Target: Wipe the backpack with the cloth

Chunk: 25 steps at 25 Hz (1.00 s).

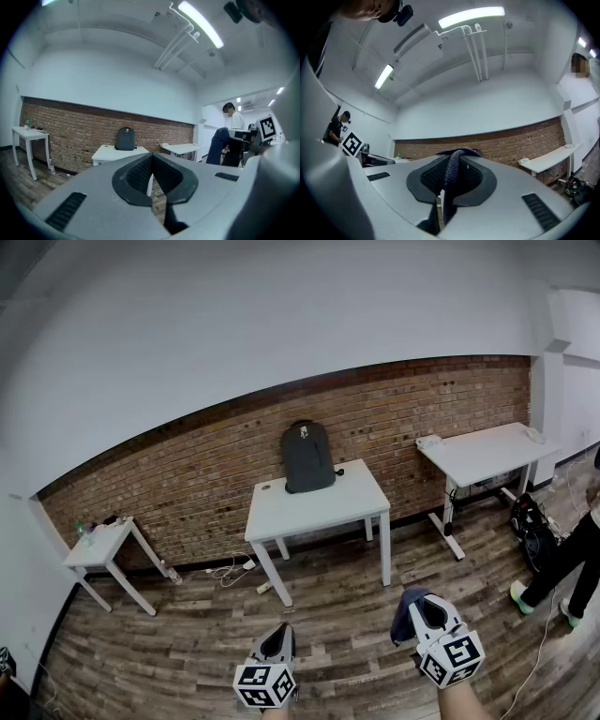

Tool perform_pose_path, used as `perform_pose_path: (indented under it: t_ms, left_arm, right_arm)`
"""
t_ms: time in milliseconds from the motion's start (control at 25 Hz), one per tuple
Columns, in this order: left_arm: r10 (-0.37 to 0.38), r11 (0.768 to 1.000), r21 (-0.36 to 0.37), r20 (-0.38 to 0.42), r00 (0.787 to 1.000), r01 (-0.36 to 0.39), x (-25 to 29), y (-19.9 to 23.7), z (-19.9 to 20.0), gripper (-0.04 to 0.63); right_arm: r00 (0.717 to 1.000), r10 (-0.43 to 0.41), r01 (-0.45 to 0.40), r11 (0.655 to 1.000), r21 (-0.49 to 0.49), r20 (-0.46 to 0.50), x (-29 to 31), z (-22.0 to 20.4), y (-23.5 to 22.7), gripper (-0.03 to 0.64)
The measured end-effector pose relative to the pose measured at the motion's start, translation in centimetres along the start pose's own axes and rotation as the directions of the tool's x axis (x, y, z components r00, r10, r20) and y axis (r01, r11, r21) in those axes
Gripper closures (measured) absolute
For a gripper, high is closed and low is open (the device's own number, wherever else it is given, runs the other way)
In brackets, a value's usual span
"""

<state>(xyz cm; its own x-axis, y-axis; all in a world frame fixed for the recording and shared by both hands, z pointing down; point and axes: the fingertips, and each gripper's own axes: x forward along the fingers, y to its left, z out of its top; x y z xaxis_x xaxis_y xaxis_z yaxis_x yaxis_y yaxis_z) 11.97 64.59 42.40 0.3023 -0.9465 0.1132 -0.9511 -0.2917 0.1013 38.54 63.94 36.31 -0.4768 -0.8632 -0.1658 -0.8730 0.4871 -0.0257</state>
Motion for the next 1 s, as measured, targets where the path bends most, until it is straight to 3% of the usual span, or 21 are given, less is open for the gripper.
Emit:
perform_pose_path:
  t_ms: [280,480,1000]
  left_arm:
    - [0.011,1.0,-0.025,-0.007,1.0,-0.011,1.6,-0.8,-0.7,0.608]
    - [-0.002,1.0,0.003,-0.005,1.0,0.002,3.1,-1.2,0.0,0.609]
    - [-0.034,0.999,-0.004,-0.001,0.999,0.034,9.7,2.8,-0.9,0.608]
  right_arm:
    - [0.999,0.039,-0.039,0.999,-0.002,-0.022,1.2,-0.6,-1.1,0.586]
    - [0.999,0.043,-0.043,0.999,0.003,-0.019,2.2,-0.6,-1.9,0.586]
    - [0.998,0.045,-0.046,0.998,-0.039,-0.041,8.8,-3.7,-2.4,0.586]
